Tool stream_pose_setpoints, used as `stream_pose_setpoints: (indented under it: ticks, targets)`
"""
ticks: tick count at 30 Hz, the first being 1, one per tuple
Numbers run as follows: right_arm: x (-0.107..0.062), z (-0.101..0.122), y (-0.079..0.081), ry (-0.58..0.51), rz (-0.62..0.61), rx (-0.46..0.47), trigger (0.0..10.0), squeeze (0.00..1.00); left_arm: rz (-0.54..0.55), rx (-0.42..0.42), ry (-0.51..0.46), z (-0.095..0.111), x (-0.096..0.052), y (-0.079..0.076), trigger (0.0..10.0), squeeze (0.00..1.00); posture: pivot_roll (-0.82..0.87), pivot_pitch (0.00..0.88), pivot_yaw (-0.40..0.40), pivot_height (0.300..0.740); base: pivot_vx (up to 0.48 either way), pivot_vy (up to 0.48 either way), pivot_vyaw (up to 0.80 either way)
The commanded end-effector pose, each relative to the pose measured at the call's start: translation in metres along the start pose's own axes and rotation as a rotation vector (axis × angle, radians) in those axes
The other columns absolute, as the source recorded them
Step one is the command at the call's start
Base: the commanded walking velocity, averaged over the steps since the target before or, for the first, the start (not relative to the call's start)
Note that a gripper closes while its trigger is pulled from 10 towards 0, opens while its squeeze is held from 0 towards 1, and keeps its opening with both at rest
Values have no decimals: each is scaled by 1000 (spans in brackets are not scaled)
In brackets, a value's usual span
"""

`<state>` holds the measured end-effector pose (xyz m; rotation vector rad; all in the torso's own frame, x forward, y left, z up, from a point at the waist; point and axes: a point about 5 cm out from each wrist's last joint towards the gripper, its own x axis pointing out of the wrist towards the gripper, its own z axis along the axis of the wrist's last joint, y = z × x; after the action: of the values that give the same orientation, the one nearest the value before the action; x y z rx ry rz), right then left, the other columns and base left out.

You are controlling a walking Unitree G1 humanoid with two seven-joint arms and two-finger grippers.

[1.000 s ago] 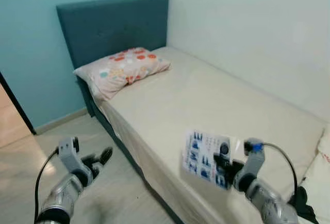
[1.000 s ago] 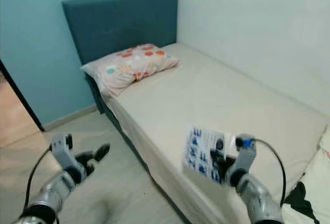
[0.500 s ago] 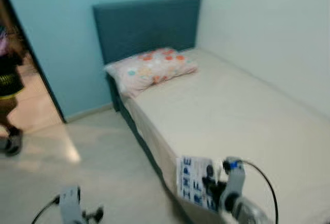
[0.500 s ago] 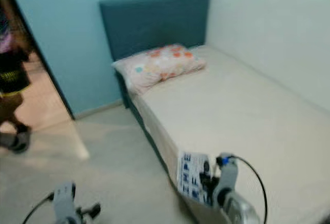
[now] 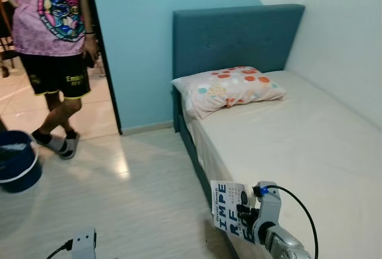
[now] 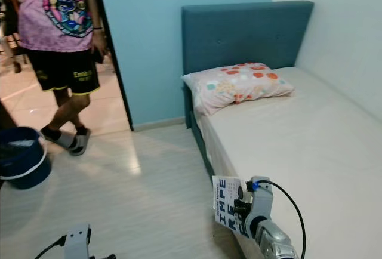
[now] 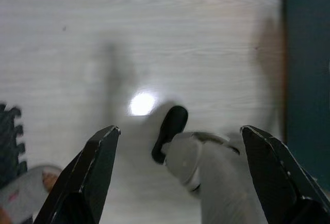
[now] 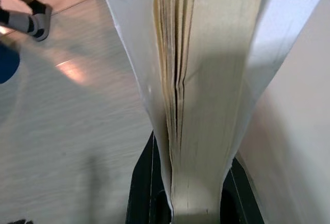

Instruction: Clean up the room

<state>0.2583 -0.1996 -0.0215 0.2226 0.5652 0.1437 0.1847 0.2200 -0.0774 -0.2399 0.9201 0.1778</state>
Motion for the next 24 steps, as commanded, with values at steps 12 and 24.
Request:
stream_pose_setpoints:
  ticks: [12, 24]
  targets:
    - [5, 11, 6, -55, 36, -49, 10000, 0, -24, 21, 4, -3, 1, -9, 10000, 0, 17, 0, -51, 733, 480, 0, 433]
    - [7, 18, 4, -85, 30, -39, 10000, 0, -32, 17, 2, -5, 1, -9, 10000, 0, 12, 0, -60, 733, 480, 0, 0]
